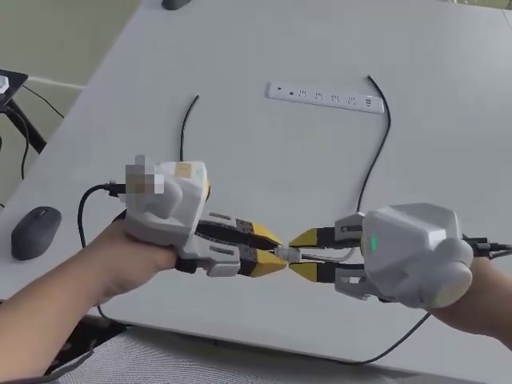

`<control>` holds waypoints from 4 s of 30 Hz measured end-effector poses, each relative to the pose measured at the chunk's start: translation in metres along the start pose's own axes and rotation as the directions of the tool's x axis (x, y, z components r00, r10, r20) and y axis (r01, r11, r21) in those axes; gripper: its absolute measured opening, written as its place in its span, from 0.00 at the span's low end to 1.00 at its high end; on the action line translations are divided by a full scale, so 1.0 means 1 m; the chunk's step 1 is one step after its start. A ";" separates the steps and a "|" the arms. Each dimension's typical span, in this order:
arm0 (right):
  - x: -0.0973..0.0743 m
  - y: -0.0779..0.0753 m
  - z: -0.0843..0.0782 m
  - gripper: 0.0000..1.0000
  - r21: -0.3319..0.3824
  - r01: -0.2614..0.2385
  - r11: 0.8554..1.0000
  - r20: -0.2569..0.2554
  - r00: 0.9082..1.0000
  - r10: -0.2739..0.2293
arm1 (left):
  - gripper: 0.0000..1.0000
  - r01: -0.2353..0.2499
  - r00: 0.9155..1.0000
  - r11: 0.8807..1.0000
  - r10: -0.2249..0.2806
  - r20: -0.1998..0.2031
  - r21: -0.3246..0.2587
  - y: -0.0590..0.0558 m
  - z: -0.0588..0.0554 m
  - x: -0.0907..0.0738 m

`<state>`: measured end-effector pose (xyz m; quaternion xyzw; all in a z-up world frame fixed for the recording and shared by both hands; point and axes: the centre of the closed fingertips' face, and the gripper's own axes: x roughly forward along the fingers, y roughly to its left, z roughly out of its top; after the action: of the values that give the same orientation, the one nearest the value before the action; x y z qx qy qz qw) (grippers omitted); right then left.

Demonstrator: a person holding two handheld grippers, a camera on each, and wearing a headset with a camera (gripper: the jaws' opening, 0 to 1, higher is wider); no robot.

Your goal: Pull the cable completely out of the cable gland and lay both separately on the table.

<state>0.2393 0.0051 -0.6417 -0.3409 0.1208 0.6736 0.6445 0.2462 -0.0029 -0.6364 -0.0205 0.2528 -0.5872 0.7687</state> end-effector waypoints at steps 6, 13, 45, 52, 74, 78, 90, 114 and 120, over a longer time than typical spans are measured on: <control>-0.003 -0.005 0.001 0.09 0.095 0.026 0.995 0.012 1.000 -0.027 | 0.15 -0.013 1.000 0.997 0.013 0.005 0.076 0.000 0.005 -0.001; -0.009 -0.012 -0.005 0.13 0.216 0.083 0.973 0.007 0.996 -0.086 | 0.15 -0.044 0.999 0.993 0.043 0.011 0.106 0.003 0.007 0.001; -0.009 -0.034 -0.019 0.01 0.125 0.437 0.891 -0.174 0.894 -0.413 | 0.15 -0.100 0.995 0.987 0.096 0.037 0.125 0.026 0.016 0.001; -0.008 -0.034 -0.021 0.01 0.142 0.441 0.886 -0.171 0.893 -0.417 | 0.15 -0.097 0.995 0.989 0.094 0.034 0.112 0.025 0.014 0.002; -0.015 -0.038 -0.039 0.00 0.306 0.472 0.826 -0.178 0.881 -0.438 | 0.15 -0.108 0.994 0.987 0.104 0.035 0.116 0.028 0.017 0.005; -0.018 -0.039 -0.052 0.00 0.328 0.489 0.808 -0.208 0.872 -0.443 | 0.15 -0.113 0.993 0.987 0.110 0.029 0.114 0.029 0.016 0.004; -0.025 -0.039 -0.090 0.00 0.458 0.529 0.714 -0.264 0.848 -0.459 | 0.15 -0.100 0.995 0.989 0.097 0.033 0.111 0.023 0.017 0.006; -0.021 -0.016 -0.131 0.01 0.781 0.508 0.363 -0.318 0.824 -0.469 | 0.15 -0.124 0.992 0.985 0.123 0.014 0.119 0.024 0.009 0.007; -0.021 -0.011 -0.131 0.01 0.774 0.513 0.370 -0.325 0.825 -0.463 | 0.15 -0.131 0.991 0.984 0.130 0.010 0.124 0.024 0.008 0.008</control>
<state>0.2881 -0.0885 -0.7223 -0.0276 0.3379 0.3007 0.8914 0.2724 -0.0045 -0.6404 0.0437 0.2159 -0.5502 0.8055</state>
